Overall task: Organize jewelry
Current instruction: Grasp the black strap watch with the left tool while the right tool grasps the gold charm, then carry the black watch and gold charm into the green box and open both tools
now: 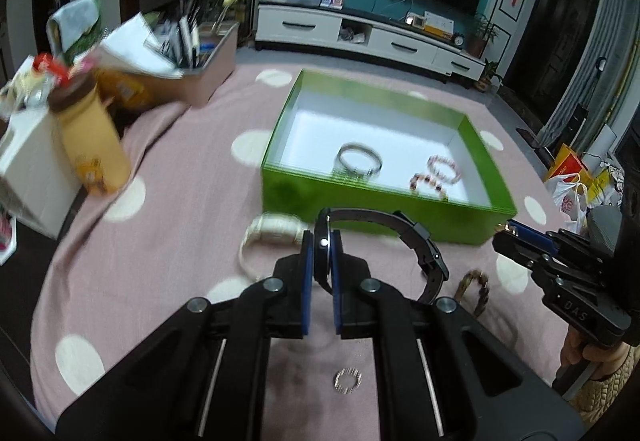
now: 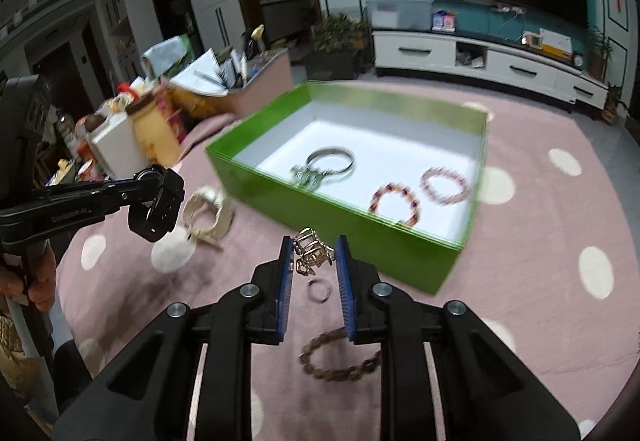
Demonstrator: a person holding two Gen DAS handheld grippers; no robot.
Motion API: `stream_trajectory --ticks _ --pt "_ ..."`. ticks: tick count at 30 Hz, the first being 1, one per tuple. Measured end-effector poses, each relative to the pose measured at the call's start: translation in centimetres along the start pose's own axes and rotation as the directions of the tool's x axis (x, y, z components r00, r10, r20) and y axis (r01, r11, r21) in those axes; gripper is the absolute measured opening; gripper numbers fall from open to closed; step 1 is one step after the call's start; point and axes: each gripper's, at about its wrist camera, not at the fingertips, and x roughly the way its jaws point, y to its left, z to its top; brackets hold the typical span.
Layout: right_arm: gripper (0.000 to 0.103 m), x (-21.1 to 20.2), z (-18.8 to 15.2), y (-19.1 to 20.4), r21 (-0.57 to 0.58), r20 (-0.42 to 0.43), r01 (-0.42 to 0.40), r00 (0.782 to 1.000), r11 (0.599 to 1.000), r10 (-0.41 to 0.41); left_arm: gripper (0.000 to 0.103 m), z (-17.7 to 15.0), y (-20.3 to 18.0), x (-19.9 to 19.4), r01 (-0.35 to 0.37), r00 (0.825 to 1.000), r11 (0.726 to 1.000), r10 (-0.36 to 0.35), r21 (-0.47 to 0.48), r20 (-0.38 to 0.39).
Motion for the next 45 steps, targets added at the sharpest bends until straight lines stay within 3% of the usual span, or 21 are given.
stream_trajectory --ticks 10,19,28,37,39,41,45 --pt "0.021 0.1 3.8 -3.4 0.027 0.059 0.052 0.997 0.998 -0.054 0.008 6.8 -1.8 3.2 0.0 1.0 1.0 0.0 0.014 0.005" --pt "0.021 3.7 7.6 -5.7 0.07 0.021 0.059 0.998 0.996 -0.061 0.008 11.7 -2.2 9.2 -0.024 0.998 0.999 0.023 -0.022 -0.06" --pt "0.021 8.6 9.0 -6.8 0.09 -0.075 0.082 0.994 0.993 -0.075 0.008 12.5 -1.5 15.1 -0.067 0.987 0.996 0.058 -0.052 -0.153" --pt "0.022 12.5 10.1 -6.7 0.111 -0.15 0.113 0.984 0.987 -0.096 0.008 12.9 -1.8 17.7 -0.124 0.977 0.992 0.118 -0.019 -0.175" --pt "0.029 12.7 10.1 -6.8 0.113 -0.145 0.113 0.985 0.987 -0.096 0.014 12.9 -1.9 17.9 -0.127 0.977 0.992 0.122 -0.018 -0.174" --pt "0.045 12.4 10.1 -6.9 0.119 -0.134 0.122 0.985 0.985 -0.106 0.036 12.8 -2.0 17.8 -0.121 0.978 0.993 0.118 -0.01 -0.171" --pt "0.048 11.1 9.8 -7.5 0.141 -0.111 0.125 0.988 0.982 -0.109 0.041 12.8 -2.3 17.0 -0.114 0.982 0.993 0.113 0.005 -0.148"
